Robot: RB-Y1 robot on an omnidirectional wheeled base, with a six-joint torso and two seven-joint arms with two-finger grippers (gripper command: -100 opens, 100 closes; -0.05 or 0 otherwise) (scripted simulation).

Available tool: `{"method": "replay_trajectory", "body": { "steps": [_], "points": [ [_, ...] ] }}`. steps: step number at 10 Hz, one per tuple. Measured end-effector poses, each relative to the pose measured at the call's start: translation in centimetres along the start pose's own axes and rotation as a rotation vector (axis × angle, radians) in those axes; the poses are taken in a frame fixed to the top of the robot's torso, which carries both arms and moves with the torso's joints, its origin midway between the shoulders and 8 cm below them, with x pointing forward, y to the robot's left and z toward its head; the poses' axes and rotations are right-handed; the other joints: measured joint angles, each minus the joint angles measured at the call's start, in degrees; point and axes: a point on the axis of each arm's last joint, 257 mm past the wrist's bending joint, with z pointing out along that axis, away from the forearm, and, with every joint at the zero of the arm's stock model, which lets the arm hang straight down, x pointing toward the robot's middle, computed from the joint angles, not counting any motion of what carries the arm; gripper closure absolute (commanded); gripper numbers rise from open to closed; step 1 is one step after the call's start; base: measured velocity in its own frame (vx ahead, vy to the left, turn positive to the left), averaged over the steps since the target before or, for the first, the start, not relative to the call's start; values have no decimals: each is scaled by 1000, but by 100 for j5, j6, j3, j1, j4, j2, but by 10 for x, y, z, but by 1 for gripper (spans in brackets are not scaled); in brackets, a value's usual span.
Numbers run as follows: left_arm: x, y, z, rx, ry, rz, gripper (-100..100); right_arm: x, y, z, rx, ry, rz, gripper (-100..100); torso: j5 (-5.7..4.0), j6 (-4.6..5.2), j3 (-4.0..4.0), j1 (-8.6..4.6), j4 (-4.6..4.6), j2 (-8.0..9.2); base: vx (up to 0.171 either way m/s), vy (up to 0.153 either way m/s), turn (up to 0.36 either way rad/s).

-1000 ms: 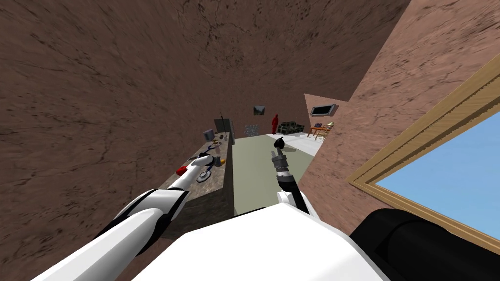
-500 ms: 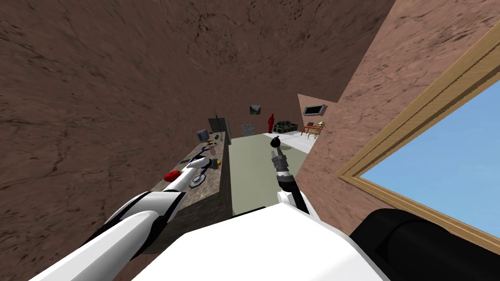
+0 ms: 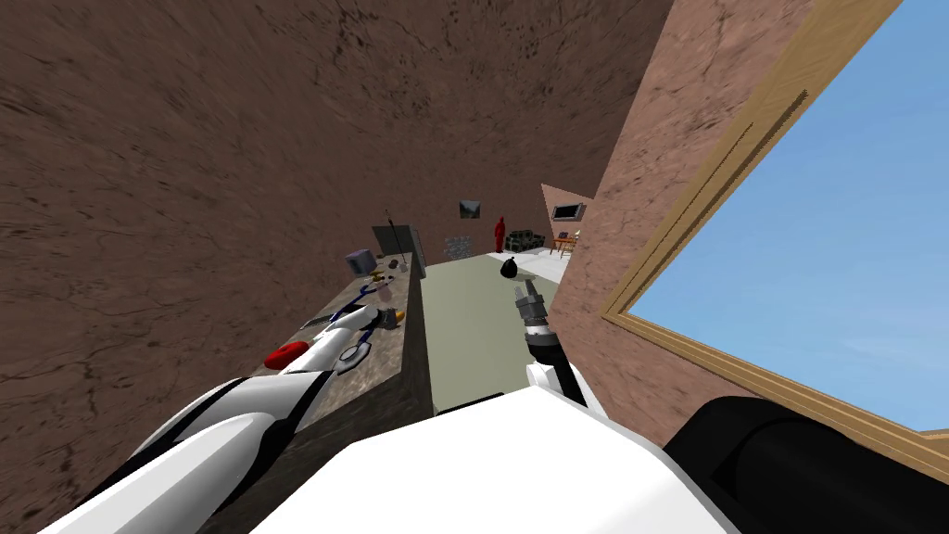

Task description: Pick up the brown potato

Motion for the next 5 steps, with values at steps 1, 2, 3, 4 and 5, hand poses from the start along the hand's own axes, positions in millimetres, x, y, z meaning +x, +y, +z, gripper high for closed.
{"method": "replay_trajectory", "body": {
  "steps": [1, 2, 3, 4, 5],
  "points": [
    [1, -1, -1, 3, 2, 0, -100, 0, 0, 0, 0, 0, 0, 0, 0, 3, -3, 2, -1, -5, -12, -12, -226],
    [-9, -3, -3, 9, -7, -16, -100, 0, 0, 0, 0, 0, 0, 0, 0, 8, -3, -2, -1, -4, -32, -26, -389],
    [-32, -3, -4, 16, -24, -49, -100, 0, 0, 0, 0, 0, 0, 0, -2, 9, -1, -8, -1, 1, -33, -19, -160],
    [-50, -3, -10, 20, -42, -53, -100, 0, 0, 0, 0, 0, 0, 0, -1, 1, 3, -3, 1, 5, -21, -7, 33],
    [-54, 0, -12, 16, -47, -58, -100, 0, 0, 0, 0, 0, 0, 0, 0, 0, 2, 1, 1, 3, -7, -3, 28]
  ]
}}
